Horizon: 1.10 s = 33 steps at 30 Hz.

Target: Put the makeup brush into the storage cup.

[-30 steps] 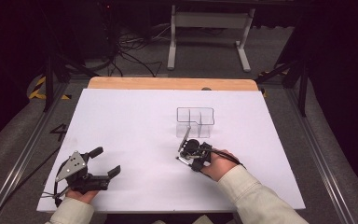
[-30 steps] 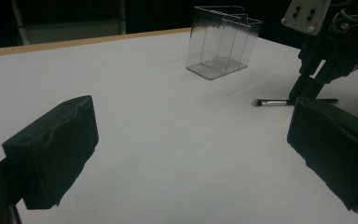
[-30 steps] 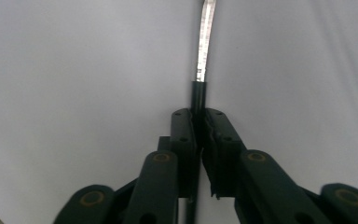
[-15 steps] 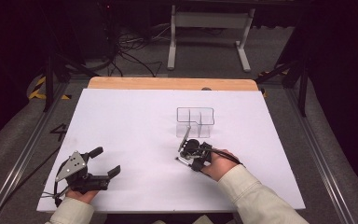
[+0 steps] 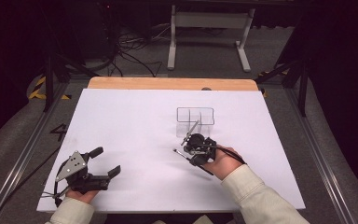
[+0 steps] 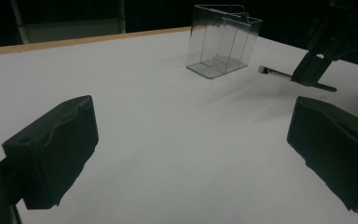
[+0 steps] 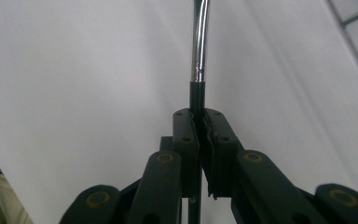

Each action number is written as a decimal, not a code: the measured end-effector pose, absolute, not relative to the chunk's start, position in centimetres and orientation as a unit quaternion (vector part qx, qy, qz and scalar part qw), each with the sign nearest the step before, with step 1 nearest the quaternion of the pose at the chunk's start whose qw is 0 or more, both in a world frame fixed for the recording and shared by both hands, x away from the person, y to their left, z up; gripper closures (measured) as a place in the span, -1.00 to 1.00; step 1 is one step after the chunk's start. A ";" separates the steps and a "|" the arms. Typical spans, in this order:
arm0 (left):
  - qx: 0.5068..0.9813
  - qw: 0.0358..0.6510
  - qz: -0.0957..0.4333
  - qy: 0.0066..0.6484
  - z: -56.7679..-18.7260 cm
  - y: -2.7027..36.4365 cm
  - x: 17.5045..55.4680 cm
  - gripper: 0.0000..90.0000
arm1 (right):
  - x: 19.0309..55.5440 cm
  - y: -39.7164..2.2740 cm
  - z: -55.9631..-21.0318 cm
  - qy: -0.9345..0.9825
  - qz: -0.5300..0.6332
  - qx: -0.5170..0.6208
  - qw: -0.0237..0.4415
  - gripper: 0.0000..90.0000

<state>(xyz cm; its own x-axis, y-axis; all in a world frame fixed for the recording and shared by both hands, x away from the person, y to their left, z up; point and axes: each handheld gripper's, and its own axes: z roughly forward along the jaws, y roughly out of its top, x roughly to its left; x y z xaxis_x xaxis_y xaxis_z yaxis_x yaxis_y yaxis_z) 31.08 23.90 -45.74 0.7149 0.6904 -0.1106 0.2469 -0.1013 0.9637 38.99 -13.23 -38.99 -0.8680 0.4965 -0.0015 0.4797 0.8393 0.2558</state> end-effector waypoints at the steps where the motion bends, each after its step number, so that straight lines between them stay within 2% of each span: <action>1: 0.719 0.585 0.188 0.326 -45.7 23.9 31.1 -0.95 | 38.9 -13.3 -38.7 0.957 0.133 0.255 0.038 0.88; 18: 0.704 0.594 0.203 0.333 -45.7 23.7 31.0 -0.97 | 38.2 -14.8 -34.7 0.927 0.266 0.247 0.096 0.88; 25: 0.721 0.589 0.208 0.301 -45.7 23.6 30.8 -1.00 | 38.0 -15.4 -33.8 0.911 0.310 0.246 0.114 0.88; 33: 0.716 0.588 0.207 0.314 -45.7 23.7 30.8 -1.00 | 37.6 -16.0 -32.8 0.889 0.361 0.247 0.137 0.88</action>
<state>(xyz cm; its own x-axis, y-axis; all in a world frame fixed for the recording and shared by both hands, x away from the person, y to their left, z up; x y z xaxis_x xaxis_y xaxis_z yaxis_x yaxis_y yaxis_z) 30.83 23.70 -45.69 0.7175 0.6927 -0.0734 0.2062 -0.1106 0.9722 37.63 -15.96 -32.76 -0.8398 0.5390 -0.0657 0.3407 0.6174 0.7090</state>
